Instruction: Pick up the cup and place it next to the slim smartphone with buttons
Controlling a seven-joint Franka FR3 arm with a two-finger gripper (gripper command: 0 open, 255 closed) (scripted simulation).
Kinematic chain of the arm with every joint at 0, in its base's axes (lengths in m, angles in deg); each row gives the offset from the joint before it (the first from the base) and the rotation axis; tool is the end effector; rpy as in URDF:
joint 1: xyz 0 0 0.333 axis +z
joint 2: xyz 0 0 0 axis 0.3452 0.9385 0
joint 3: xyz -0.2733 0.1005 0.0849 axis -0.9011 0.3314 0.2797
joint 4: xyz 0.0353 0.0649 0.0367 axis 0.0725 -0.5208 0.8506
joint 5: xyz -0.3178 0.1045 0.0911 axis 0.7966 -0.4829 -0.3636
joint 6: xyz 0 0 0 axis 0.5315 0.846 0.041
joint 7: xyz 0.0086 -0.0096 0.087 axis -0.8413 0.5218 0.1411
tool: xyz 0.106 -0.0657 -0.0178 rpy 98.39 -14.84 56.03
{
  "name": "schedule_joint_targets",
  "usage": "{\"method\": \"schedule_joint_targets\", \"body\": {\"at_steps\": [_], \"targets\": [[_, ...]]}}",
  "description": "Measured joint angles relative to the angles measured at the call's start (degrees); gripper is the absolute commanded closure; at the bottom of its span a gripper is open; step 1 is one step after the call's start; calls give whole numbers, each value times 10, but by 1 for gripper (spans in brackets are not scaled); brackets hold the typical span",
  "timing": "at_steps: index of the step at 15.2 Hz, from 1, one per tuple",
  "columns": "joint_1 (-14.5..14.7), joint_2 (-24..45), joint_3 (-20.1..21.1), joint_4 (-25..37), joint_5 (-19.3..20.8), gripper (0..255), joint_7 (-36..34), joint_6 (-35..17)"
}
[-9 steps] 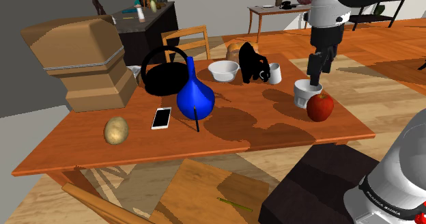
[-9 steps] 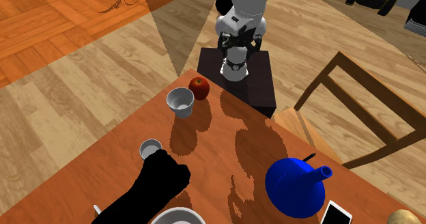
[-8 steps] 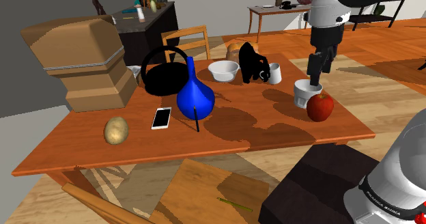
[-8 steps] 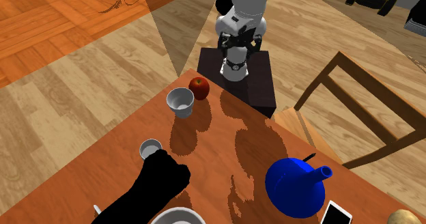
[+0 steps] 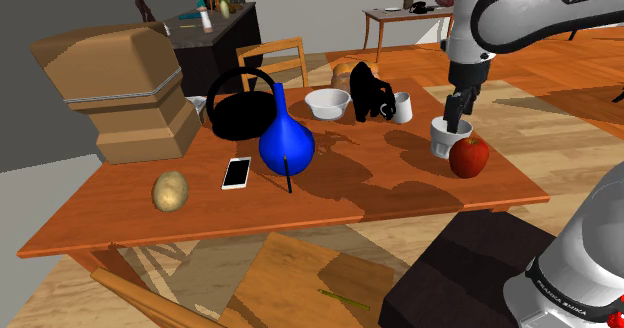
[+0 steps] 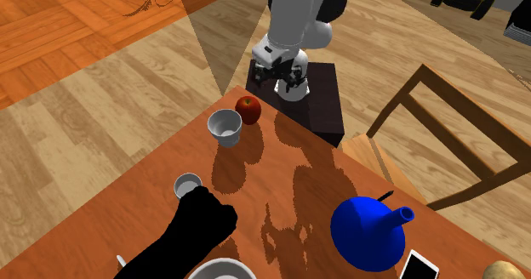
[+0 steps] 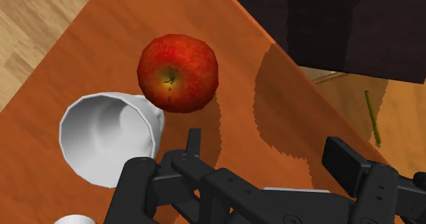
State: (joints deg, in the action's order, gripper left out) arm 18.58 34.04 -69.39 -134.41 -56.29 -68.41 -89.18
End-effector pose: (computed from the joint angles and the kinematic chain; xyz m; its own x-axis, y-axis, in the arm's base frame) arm 0.2902 -0.0688 0.4711 0.9923 0.0841 -0.0911 0.0942 -0.9892 0.1124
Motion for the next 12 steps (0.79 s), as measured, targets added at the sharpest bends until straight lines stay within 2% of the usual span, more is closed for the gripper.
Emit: {"method": "schedule_joint_targets", "body": {"at_steps": [6,9,12], "targets": [[-26,64,-56,-28,54,0,49,-133],[-35,122,-87,-22,74,0,73,-206],[-39,156,-103,-25,85,0,83,-257]]}}
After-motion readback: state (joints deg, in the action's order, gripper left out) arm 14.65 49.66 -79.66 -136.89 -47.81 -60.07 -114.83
